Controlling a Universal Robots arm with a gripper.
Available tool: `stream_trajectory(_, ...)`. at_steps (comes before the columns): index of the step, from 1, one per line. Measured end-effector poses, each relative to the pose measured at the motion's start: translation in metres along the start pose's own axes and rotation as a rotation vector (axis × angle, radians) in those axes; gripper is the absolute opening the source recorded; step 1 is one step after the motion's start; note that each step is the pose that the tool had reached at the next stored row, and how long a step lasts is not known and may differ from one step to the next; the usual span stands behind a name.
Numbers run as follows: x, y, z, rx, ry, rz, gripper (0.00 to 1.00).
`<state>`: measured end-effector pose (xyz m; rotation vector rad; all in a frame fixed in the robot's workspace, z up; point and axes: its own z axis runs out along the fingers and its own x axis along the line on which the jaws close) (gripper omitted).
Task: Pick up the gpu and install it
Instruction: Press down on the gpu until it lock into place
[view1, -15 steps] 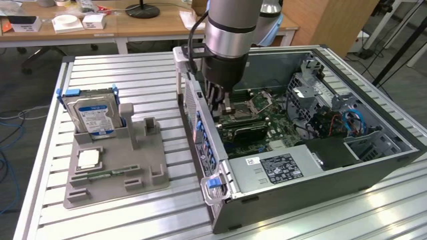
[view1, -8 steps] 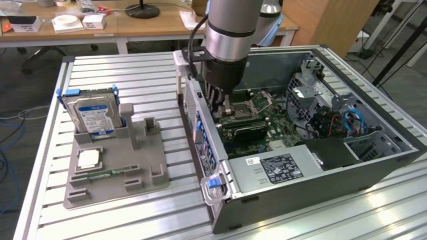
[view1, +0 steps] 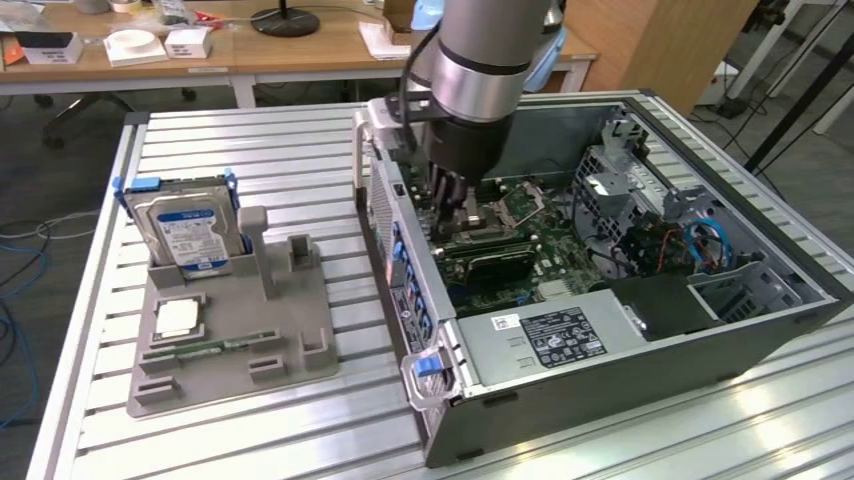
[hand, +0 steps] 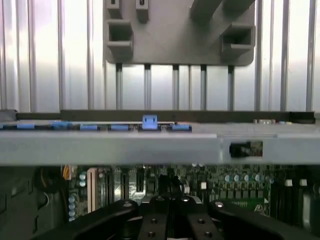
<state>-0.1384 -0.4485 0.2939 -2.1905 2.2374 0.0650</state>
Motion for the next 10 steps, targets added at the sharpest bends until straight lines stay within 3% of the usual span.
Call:
stream_trajectory(3, -0.0002, -0.0113, -0.0003, -0.0014, -0.0035, 0.0, 0.11)
stream_trajectory(10, -0.0002, -0.0117, -0.0003, -0.0017, -0.0034, 0.0, 0.11)
